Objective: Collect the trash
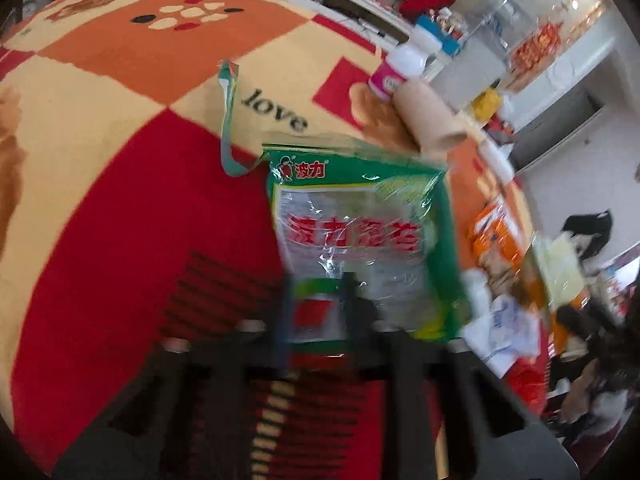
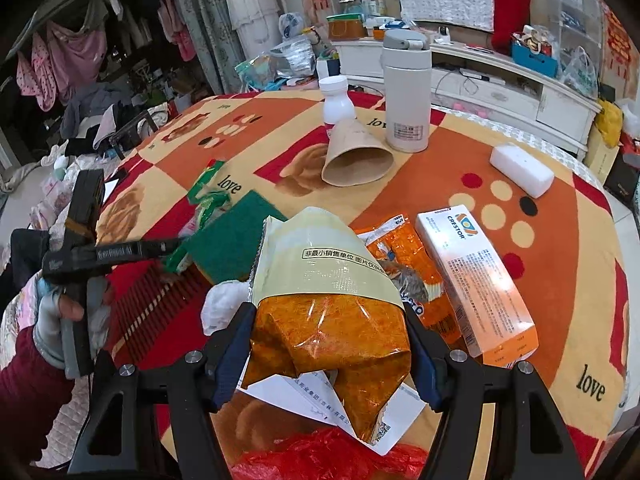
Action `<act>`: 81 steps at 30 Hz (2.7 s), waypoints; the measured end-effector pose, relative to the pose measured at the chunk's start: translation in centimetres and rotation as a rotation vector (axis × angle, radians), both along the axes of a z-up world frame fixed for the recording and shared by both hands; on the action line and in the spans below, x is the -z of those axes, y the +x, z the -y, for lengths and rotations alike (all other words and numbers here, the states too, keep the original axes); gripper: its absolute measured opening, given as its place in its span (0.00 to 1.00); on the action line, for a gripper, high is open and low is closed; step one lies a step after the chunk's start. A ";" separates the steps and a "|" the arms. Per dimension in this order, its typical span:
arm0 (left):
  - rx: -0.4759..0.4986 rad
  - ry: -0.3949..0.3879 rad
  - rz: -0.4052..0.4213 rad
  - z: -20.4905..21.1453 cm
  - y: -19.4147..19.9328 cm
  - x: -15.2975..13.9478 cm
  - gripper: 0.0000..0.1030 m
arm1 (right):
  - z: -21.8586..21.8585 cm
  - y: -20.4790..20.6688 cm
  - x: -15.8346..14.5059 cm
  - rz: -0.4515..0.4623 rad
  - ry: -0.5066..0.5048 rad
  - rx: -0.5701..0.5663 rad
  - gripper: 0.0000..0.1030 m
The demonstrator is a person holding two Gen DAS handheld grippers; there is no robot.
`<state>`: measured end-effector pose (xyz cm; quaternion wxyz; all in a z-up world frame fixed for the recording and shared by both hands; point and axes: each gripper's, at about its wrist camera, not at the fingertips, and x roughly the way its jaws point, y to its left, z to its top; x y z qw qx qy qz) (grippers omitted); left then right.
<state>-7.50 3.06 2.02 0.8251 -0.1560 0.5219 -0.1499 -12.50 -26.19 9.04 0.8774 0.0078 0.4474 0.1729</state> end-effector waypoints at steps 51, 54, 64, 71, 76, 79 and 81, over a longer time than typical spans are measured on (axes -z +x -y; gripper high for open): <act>-0.045 -0.044 0.116 -1.8 -5.8 -6.2 0.03 | 0.5 -2.1 -0.8 0.031 0.021 -0.008 0.65; 0.002 -0.034 0.170 -0.4 -6.4 -8.9 0.03 | 0.9 -2.4 -1.1 0.047 0.000 -0.003 0.65; 0.195 -0.103 0.207 8.6 -6.3 -11.6 0.03 | 6.6 -4.6 -1.7 0.067 -0.060 0.089 0.65; 0.257 -0.160 0.184 12.2 -6.8 -12.2 0.03 | 11.1 -6.3 -1.6 0.068 -0.058 0.163 0.65; 0.349 -0.196 0.194 17.1 -7.3 -13.7 0.03 | 14.4 -7.3 -1.0 0.047 -0.082 0.220 0.65; 0.414 -0.230 0.202 20.7 -7.5 -14.7 0.03 | 16.7 -8.1 -0.7 0.034 -0.094 0.263 0.65; 0.449 -0.219 0.221 22.8 -7.7 -15.2 0.03 | 18.5 -8.5 -0.4 0.021 -0.094 0.294 0.65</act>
